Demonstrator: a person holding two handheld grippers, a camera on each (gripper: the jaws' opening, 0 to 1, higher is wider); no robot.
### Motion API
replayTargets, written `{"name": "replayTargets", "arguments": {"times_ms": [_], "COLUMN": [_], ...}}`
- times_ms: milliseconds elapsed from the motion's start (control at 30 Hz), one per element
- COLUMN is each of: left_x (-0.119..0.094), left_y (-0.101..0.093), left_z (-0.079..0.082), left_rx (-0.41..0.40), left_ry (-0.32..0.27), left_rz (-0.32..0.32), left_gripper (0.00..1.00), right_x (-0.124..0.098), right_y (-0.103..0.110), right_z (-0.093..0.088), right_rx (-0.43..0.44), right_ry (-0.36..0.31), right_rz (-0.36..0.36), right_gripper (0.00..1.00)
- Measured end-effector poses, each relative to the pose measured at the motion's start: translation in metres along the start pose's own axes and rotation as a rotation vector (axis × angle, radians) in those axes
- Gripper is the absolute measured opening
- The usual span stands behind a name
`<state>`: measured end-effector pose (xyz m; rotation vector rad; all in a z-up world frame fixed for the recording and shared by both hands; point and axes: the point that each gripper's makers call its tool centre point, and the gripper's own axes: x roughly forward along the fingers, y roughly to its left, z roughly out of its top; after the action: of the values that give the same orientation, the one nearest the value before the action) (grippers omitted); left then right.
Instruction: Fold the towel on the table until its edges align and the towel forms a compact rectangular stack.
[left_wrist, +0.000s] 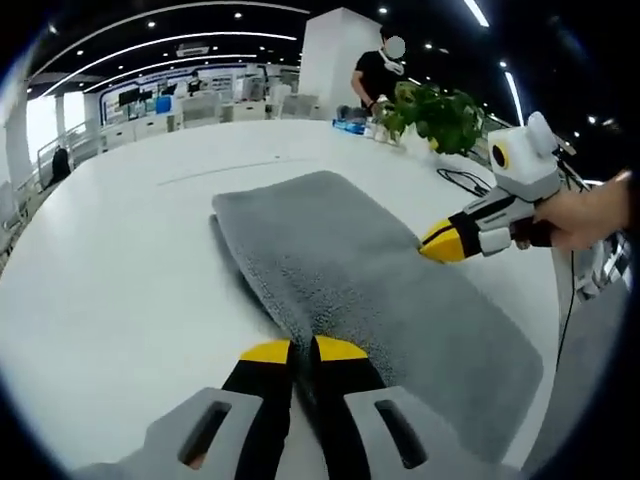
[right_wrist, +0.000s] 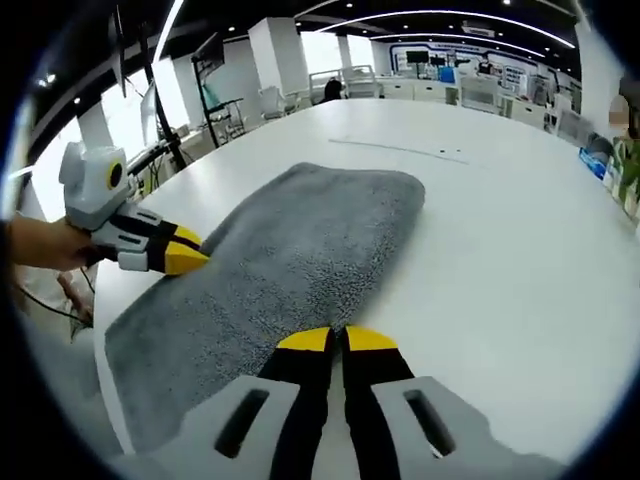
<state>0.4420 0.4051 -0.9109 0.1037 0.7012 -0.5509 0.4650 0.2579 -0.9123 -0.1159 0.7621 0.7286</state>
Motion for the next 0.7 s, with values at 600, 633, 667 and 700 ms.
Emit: {"name": "replayTargets", "arguments": {"times_ms": [600,633,667,700], "left_x": [0.016,0.016,0.017,0.017], "left_y": [-0.038,-0.038,-0.037,-0.037], "left_z": [0.009,0.009,0.009,0.009], "left_rx": [0.1,0.104,0.108,0.109], "left_ry": [0.017,0.019,0.02,0.019], "left_rz": [-0.009,-0.009,-0.009,-0.008], "left_gripper": [0.07,0.07,0.07,0.07], "right_x": [-0.027,-0.027,-0.027,-0.028], "right_y": [-0.025,-0.025,-0.025,-0.025], "right_z": [-0.02,-0.02,-0.02,-0.02], "right_rx": [0.01,0.008,0.007,0.008], "right_ry": [0.009,0.009,0.01,0.01], "right_rz": [-0.074,-0.076,-0.078,-0.079], "right_gripper": [0.02,0.02,0.02,0.02]}}
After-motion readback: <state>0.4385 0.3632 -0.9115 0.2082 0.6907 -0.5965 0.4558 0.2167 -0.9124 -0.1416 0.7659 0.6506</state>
